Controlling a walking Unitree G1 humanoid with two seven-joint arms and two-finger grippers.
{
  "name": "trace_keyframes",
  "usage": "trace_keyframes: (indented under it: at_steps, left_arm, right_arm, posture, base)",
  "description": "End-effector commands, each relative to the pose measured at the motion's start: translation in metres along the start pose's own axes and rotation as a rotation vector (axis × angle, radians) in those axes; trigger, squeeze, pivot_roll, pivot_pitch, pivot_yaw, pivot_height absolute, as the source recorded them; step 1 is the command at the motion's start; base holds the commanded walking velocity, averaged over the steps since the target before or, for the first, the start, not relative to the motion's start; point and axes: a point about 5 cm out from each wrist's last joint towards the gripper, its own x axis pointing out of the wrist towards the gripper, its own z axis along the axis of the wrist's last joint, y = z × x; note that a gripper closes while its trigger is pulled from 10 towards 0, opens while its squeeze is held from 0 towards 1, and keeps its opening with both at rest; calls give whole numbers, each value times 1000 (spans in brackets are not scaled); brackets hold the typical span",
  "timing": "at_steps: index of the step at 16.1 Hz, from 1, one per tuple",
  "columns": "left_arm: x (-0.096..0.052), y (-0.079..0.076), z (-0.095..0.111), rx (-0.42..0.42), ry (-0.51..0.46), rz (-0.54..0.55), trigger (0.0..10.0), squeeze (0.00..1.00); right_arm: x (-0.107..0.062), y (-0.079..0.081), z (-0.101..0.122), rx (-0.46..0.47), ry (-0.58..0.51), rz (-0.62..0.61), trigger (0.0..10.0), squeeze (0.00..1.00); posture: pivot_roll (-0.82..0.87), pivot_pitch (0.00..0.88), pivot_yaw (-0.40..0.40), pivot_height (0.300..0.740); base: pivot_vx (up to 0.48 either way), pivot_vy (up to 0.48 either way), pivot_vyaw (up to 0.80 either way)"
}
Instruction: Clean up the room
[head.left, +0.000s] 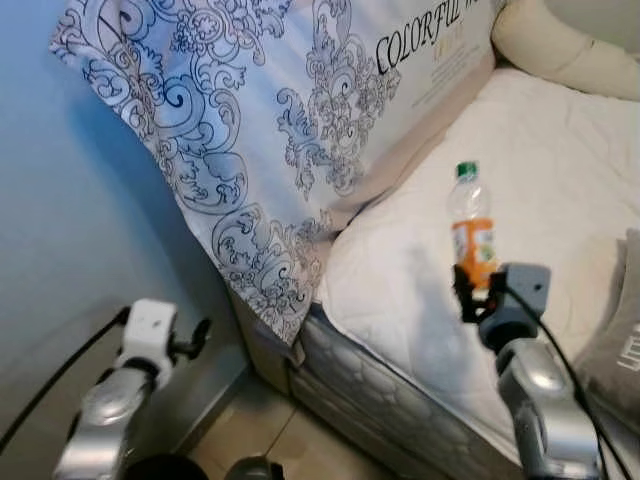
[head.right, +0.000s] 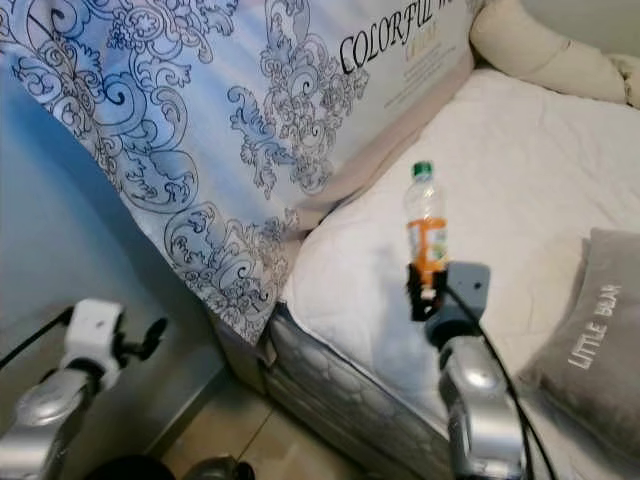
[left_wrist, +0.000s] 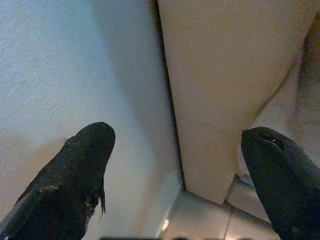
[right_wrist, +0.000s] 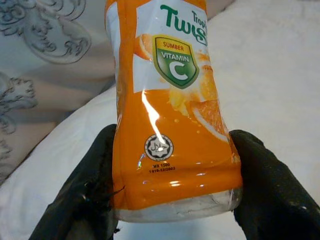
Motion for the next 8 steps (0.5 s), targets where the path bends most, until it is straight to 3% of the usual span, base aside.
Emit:
trace_keyframes:
  at_steps: [1, 6, 8]
  left_arm:
    - [-5, 7, 8, 5, -47, -2, 10000, 0]
    - [9, -17, 31, 39, -142, -33, 10000, 0]
    - [8, -22, 39, 48, -160, -39, 10000, 0]
  right_arm:
    - [-2, -1, 11, -4, -20, -25, 10000, 0]
    - [4, 4, 19, -28, -14, -44, 10000, 0]
    - [5, 7, 19, -30, -3, -37, 10000, 0]
  posture:
    - [44, 0, 26, 740]
    - [81, 0, -18, 740]
    - [88, 0, -23, 740]
  base:
    - [0, 0, 0]
    - [-196, 0, 0]
    - [-246, 0, 0]
